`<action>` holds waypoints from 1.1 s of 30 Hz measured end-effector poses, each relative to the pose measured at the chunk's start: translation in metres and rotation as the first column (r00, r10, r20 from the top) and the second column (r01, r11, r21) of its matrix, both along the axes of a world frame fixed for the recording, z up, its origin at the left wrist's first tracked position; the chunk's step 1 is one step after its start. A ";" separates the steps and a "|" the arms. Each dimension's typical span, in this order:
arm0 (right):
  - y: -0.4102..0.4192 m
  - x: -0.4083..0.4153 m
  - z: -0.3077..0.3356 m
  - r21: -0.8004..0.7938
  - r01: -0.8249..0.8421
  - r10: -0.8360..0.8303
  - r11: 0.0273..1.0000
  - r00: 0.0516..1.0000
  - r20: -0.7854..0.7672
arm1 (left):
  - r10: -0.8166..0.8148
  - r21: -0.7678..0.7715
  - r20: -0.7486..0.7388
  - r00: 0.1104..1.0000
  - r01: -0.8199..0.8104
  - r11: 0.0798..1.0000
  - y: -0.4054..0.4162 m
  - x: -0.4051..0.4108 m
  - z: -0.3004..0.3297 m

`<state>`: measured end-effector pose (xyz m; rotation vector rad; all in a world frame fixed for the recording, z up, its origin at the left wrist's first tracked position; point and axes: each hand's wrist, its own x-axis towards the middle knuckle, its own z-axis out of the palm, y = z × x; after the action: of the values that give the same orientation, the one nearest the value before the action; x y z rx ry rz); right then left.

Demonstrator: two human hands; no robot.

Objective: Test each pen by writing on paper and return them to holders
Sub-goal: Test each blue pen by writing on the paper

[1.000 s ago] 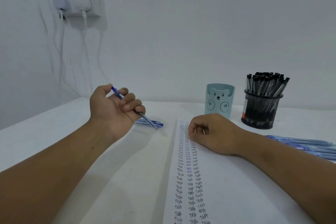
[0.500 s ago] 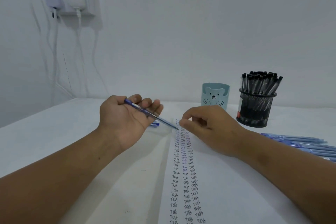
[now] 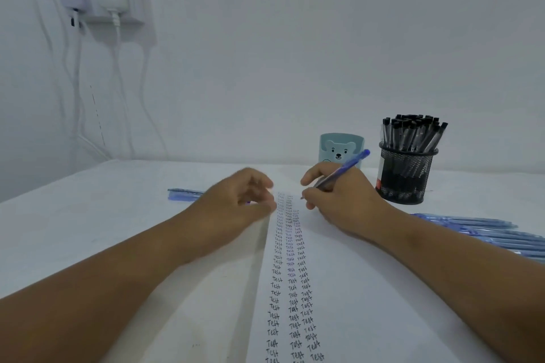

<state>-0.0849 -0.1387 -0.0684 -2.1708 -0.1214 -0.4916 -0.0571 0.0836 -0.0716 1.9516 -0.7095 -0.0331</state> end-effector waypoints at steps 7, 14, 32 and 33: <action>0.001 0.016 0.001 0.257 -0.043 0.081 0.966 0.987 -0.137 | -0.088 0.376 0.133 0.987 0.032 0.926 0.004 0.005 -0.002; 0.002 0.024 -0.001 0.160 -0.012 0.047 0.987 0.976 -0.214 | -0.133 0.403 0.132 0.982 0.070 0.913 0.007 0.011 0.000; 0.002 0.024 -0.003 0.080 -0.012 0.029 0.997 0.975 -0.222 | -0.192 0.388 0.125 0.973 0.130 0.912 0.009 0.019 0.001; 0.002 0.024 -0.003 0.061 -0.012 0.025 0.998 0.975 -0.222 | -0.193 0.391 0.127 0.973 0.130 0.911 0.009 0.020 0.001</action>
<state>-0.0604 -0.1366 -0.0709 -2.1486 -0.0041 -0.2354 -0.0374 0.0922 -0.0709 2.2785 -1.0350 -0.1224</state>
